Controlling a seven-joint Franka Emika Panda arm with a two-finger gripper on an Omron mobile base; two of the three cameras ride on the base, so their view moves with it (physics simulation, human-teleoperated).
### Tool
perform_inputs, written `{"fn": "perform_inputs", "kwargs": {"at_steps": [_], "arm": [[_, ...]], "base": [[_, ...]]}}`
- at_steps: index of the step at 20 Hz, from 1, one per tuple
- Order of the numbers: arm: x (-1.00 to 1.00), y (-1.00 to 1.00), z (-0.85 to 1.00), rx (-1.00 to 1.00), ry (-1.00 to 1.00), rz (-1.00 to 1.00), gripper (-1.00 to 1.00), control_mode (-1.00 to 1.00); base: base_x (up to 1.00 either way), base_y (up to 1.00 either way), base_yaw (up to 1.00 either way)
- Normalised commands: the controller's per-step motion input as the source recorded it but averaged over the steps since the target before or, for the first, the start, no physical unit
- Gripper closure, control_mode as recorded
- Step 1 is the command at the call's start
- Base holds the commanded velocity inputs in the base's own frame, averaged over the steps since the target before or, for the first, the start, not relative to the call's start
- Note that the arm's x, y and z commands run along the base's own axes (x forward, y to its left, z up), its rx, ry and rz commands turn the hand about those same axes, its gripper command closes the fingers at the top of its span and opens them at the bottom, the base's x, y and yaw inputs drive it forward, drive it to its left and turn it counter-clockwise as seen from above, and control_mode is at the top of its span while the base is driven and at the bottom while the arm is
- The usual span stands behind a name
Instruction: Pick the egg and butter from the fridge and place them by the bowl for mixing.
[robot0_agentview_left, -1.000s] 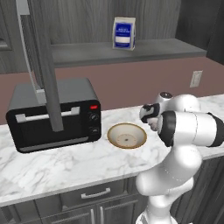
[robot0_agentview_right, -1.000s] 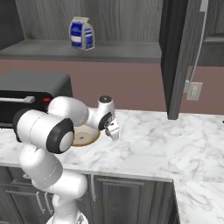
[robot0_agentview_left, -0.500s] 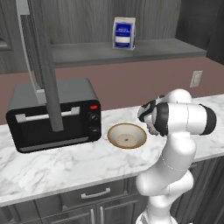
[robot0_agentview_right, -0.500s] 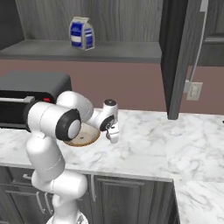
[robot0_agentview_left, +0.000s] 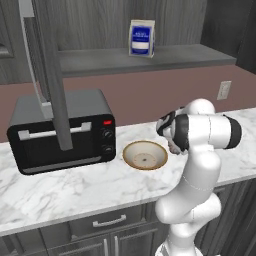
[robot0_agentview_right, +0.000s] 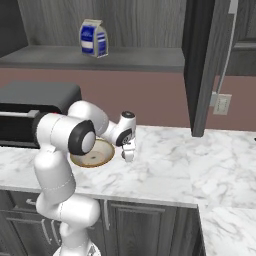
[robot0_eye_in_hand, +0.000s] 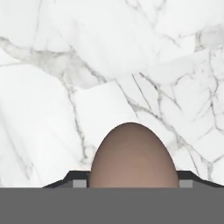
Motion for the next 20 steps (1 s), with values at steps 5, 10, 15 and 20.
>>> {"fn": "perform_inputs", "kwargs": {"at_steps": [5, 10, 15, 20], "arm": [[0.03, -0.02, -0.2, 0.0, 0.0, -0.08, -1.0, -1.0], [-0.03, -0.04, 0.0, 0.0, -0.01, -0.03, -1.0, -1.0], [0.0, 0.0, 0.1, 0.0, -0.01, -0.08, -1.0, -1.0], [-0.14, 0.0, 0.28, 0.0, 0.01, -0.09, -1.0, -1.0]], "base": [[0.0, 0.0, 0.0], [0.0, 0.0, 0.0], [0.0, 0.0, 0.0], [0.0, 0.0, 0.0]]}}
